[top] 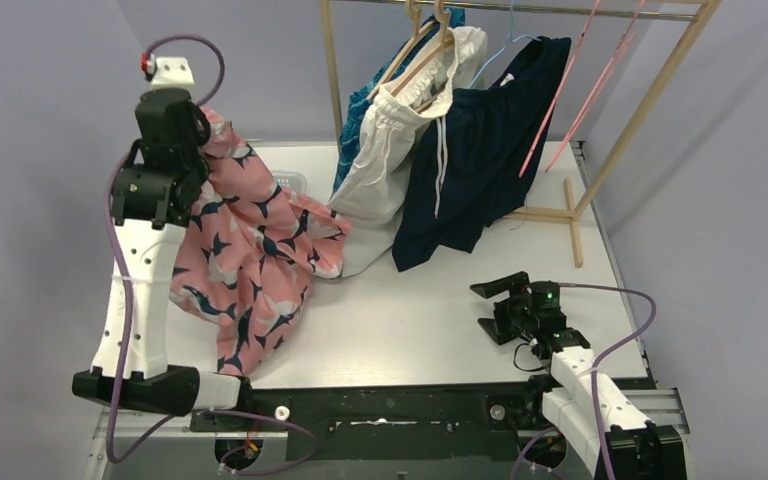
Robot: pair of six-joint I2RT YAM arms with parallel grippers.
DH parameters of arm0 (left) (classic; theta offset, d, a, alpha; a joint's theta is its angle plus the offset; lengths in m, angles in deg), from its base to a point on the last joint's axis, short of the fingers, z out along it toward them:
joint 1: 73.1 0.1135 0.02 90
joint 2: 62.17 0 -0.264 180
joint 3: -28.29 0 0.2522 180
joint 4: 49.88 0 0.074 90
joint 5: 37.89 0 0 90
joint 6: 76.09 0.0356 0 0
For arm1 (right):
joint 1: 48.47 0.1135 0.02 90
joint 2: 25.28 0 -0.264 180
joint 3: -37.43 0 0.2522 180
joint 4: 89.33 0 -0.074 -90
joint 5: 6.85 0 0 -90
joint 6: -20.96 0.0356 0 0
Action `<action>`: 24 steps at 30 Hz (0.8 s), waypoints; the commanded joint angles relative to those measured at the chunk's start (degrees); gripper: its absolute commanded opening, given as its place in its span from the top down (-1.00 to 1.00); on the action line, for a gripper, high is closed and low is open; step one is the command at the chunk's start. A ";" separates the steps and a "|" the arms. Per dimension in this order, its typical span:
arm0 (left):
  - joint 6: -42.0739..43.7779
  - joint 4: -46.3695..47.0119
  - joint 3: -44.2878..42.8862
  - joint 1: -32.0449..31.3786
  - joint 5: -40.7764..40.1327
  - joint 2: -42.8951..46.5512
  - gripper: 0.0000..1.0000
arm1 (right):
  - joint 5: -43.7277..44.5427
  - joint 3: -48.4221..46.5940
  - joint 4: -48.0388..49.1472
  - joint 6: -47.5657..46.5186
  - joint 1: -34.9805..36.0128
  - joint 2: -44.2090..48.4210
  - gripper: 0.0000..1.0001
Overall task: Remove the shorts from the hanger
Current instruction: Place the shorts in the basket.
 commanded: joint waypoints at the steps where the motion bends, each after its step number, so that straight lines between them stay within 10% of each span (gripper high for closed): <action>1: -0.94 4.06 -22.37 5.46 15.16 -5.11 1.00 | -0.03 -0.25 0.15 -0.39 -0.66 2.43 -0.75; 4: 1.49 1.41 -39.31 6.04 13.67 -13.78 1.00 | -0.13 -0.03 -0.10 -0.49 -0.85 3.54 -0.75; 9: 3.23 7.28 -41.88 7.82 15.10 -15.48 1.00 | 0.04 -0.02 -0.04 -0.51 -1.13 3.74 -0.76; 24: -5.84 10.74 -10.23 9.76 31.19 -8.04 1.00 | -2.04 0.32 5.06 -1.37 -1.29 -2.64 -0.75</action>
